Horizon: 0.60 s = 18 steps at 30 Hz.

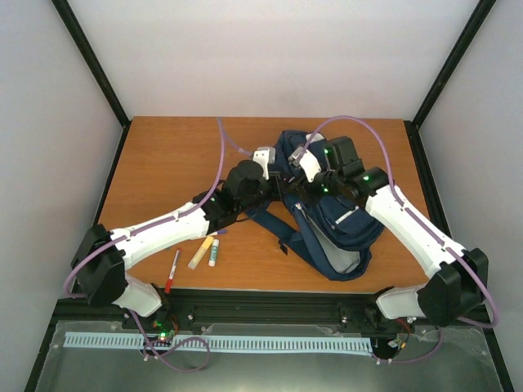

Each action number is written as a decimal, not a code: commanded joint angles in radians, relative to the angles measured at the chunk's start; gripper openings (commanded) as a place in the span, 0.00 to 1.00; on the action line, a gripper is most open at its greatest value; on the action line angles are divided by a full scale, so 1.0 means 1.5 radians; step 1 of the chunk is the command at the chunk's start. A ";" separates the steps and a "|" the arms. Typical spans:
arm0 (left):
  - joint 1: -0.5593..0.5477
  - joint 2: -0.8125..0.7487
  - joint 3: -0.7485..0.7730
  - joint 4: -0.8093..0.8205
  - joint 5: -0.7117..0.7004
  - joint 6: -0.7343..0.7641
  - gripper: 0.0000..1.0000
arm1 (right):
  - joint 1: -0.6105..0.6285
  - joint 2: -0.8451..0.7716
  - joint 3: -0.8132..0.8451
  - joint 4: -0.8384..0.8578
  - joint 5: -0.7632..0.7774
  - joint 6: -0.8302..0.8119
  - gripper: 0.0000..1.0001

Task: Pack the student bag
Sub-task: Zip the student bag at the center of the board.

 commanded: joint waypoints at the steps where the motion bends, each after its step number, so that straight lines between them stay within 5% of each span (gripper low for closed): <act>1: -0.035 -0.043 0.037 0.094 0.049 0.003 0.01 | 0.004 0.043 0.038 0.052 0.005 0.031 0.28; 12: -0.035 -0.076 0.020 0.062 -0.007 0.045 0.01 | -0.007 0.013 0.014 -0.031 -0.045 -0.038 0.40; 18: -0.032 -0.072 0.066 -0.013 0.016 0.103 0.01 | -0.027 -0.046 0.001 -0.083 -0.106 -0.165 0.52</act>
